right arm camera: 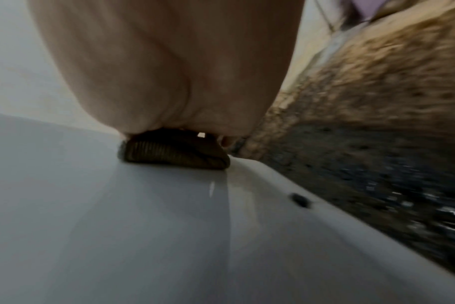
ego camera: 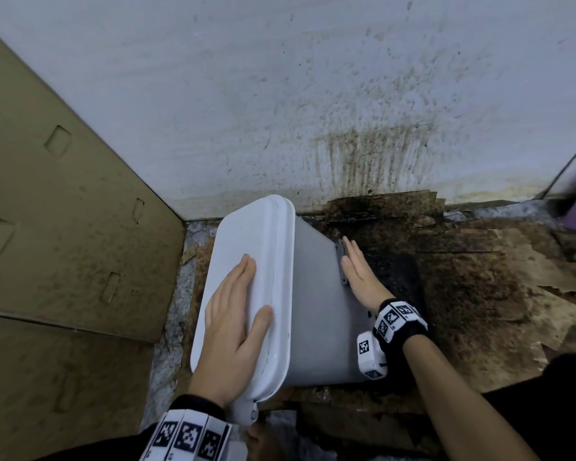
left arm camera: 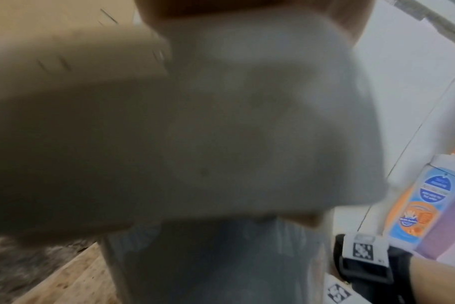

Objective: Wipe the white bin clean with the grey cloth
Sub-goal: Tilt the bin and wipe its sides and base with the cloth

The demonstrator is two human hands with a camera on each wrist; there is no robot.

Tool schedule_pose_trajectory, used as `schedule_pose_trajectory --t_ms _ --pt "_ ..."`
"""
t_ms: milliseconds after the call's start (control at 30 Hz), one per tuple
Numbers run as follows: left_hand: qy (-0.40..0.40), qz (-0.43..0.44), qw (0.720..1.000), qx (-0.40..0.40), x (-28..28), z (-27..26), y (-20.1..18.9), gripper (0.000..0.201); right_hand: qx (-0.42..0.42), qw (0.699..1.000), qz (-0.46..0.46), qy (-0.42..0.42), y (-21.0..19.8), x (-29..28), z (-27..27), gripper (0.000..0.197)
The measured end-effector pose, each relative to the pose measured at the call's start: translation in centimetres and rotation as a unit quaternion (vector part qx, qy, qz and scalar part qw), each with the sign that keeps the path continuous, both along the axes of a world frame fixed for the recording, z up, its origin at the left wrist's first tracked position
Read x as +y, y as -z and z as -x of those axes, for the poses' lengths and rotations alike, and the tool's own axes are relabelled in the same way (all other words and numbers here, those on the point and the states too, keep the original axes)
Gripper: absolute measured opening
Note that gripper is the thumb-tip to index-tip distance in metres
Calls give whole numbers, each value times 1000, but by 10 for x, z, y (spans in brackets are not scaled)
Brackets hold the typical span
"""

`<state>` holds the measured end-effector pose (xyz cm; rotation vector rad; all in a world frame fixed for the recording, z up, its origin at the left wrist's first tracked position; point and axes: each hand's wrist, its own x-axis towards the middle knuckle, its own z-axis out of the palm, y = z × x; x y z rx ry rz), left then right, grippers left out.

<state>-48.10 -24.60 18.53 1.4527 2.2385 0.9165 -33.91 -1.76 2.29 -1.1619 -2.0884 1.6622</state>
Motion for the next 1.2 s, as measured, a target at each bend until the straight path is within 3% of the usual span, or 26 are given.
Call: schedule_pose_trajectory --t_ms 100,200,433,600,767,900,1100,1200 --pt "3 -1 1000 -7 0 -2 -2 64 -37 996 69 30 34 4 -20 58" --pt "6 4 1000 3 3 -5 -3 64 -36 991 110 65 39 1 -22 57" --pt "5 3 1000 16 3 -4 -1 64 -3 987 72 145 -7 -30 1 52" --pt "-3 -3 1000 9 3 -1 1 65 97 993 36 62 -81 -63 28 51" --pt "-4 -9 1000 -2 1 1 3 66 104 993 -30 -38 -124 -82 30 52" --pt "-1 -14 1000 0 2 0 2 65 68 993 -86 -48 -95 -77 18 53" --pt "-3 -15 1000 -2 1 2 2 65 -61 997 27 41 7 -60 -36 55" --pt "1 -13 1000 12 3 -3 1 66 -68 990 89 90 21 -61 -46 54"
